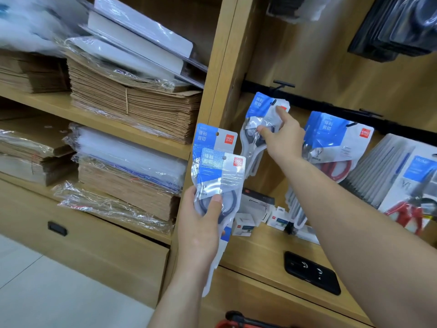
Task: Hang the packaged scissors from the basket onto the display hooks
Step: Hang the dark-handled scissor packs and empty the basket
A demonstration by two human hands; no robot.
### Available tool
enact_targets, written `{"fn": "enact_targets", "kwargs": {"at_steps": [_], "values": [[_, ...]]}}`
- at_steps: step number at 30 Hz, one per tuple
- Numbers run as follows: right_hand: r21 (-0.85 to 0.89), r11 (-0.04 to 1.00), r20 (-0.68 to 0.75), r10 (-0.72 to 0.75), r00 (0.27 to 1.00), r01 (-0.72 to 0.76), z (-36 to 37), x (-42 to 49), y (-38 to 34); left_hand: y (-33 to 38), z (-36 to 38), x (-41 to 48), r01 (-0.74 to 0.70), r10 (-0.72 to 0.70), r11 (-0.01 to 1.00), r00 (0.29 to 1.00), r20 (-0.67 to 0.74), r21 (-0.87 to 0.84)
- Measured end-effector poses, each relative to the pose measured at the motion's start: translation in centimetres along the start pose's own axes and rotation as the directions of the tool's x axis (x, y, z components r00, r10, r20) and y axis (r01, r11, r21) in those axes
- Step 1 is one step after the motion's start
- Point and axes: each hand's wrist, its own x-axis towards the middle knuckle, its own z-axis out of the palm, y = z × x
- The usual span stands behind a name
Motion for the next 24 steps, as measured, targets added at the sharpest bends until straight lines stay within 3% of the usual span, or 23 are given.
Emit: {"fn": "enact_targets", "kwargs": {"at_steps": [6,8,10,12,14,19,24], "values": [[-0.174,0.985,-0.045,-0.012,0.999,0.004,-0.3,-3.4,1.0,0.4,-0.6,-0.3,0.002,-0.002,1.0,1.0,0.027,-0.015],[-0.12,0.992,-0.079,-0.032,0.996,0.022,-1.0,-5.9,1.2,0.7,-0.4,-0.4,0.014,-0.011,0.997,0.999,0.038,-0.071],[0.086,0.996,0.079,0.014,0.997,-0.021,-1.7,-8.9,0.8,0.9,-0.2,-0.5,0.025,-0.019,0.992,0.998,0.053,-0.121],[0.253,0.955,0.331,0.063,0.941,-0.153,-2.2,-11.6,0.0,0.7,0.1,-0.4,0.019,-0.015,0.993,0.999,0.041,-0.113],[0.225,0.963,0.407,0.043,0.913,-0.146,-2.3,-12.8,0.2,0.3,0.4,-0.4,-0.002,0.005,0.997,0.999,0.032,-0.083],[0.309,0.946,0.263,0.018,0.965,-0.102,-3.0,-11.9,0.4,0.0,0.6,-0.6,-0.042,0.044,0.998,0.998,0.04,-0.057],[0.305,0.952,0.046,-0.033,0.998,0.018,-3.2,-7.1,-1.2,-0.7,0.0,0.1,-0.08,0.08,0.991,0.997,0.009,0.108]]}}
